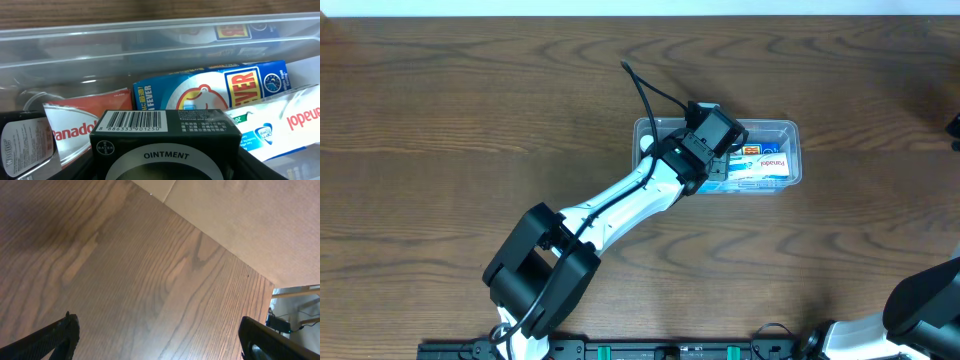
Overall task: Pack container
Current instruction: 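Lower the green tin into the container's middle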
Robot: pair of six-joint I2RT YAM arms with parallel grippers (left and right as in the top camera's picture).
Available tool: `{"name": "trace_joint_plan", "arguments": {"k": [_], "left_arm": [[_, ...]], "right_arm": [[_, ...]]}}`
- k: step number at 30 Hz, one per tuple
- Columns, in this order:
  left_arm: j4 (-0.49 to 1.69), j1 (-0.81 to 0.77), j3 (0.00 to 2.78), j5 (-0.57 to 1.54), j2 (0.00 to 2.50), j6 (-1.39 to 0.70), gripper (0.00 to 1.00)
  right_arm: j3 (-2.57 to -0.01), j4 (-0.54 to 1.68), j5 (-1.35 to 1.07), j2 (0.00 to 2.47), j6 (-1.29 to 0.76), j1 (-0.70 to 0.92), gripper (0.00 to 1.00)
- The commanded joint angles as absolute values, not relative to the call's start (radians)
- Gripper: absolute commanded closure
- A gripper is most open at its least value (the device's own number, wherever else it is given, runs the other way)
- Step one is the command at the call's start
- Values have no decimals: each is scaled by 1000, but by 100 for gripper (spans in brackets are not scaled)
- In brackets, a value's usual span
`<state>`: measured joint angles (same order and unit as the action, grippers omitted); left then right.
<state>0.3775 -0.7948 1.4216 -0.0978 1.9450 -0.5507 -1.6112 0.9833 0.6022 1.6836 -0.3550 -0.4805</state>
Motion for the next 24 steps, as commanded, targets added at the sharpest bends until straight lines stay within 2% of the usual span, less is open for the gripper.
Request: {"name": "trace_joint_plan", "arguments": {"k": [1,4,7,24], "left_arm": [[376,-797,1438,-121,1953,-563,43],[376,-797,1437,-121,1954,-563,43],[378,-797,1436,-121,1954,-563,28],[369,-797,1437,-121,1952,-562,28]], "right_arm": [[-1623,984,619,1670,-351,-485,1],[-1623,984,619,1670,-351,-485,1],[-1623,984,619,1670,-351,-485,1],[-1623,984,619,1670,-351,-485,1]]}}
